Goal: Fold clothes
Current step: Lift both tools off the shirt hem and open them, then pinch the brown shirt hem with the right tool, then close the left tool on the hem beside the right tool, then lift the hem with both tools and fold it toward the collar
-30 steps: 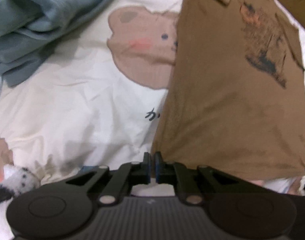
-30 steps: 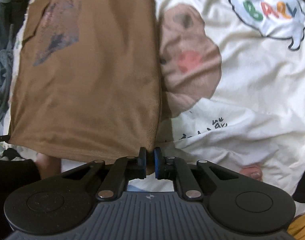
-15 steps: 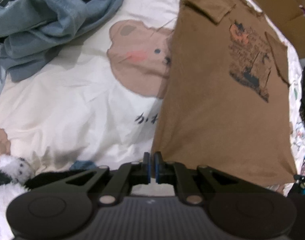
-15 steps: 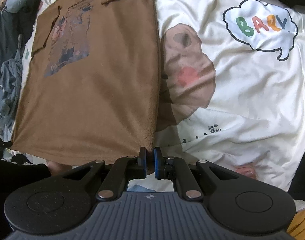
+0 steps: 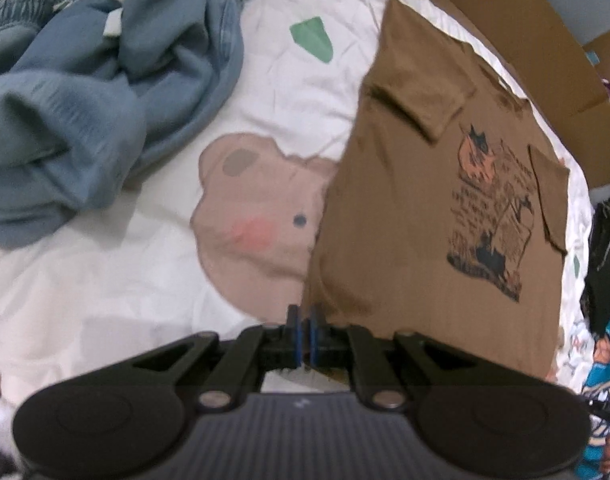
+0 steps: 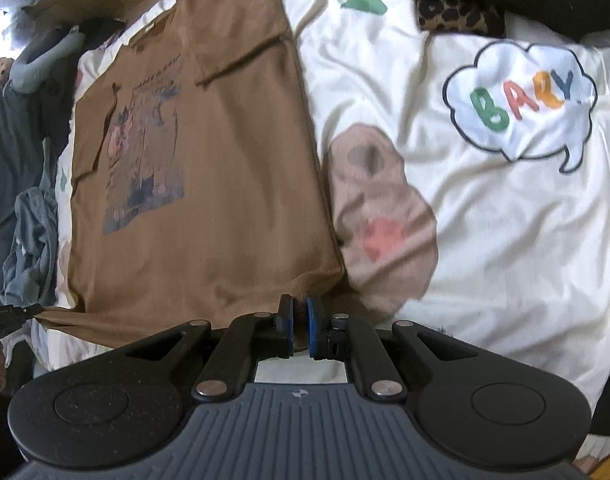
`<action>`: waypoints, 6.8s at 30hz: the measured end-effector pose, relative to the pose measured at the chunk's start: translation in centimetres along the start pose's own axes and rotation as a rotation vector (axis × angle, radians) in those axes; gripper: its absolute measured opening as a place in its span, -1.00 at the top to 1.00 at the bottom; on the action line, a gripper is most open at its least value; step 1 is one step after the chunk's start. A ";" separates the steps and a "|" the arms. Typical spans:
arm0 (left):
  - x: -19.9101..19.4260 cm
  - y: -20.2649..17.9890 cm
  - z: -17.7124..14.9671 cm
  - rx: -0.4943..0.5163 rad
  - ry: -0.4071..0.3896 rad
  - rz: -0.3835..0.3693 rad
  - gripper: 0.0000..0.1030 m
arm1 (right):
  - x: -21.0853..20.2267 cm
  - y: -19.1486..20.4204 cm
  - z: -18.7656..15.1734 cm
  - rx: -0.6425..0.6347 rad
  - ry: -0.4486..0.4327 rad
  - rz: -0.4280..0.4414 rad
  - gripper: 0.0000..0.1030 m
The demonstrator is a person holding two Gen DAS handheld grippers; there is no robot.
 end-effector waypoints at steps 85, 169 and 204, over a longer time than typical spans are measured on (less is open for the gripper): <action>7.2 -5.6 3.6 0.439 -0.012 0.149 0.20 | 9.0 5.2 6.0 -0.336 -0.145 -0.169 0.86; 8.9 -5.0 12.8 0.251 -0.296 0.177 0.91 | 9.6 4.1 13.8 -0.105 -0.437 -0.147 0.96; 10.9 -5.9 12.5 0.307 -0.258 0.140 0.56 | 12.1 4.0 15.0 -0.080 -0.370 -0.115 0.58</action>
Point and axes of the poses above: each gripper's, at about its wrist camera, not at the fingertips, and x roughly the way its jaws point, y to its left, z to its top, the point moved 6 cm from there along x, roughly the way its jaws point, and after that the axes turned 12 degrees about x, right-handed, at the moved point
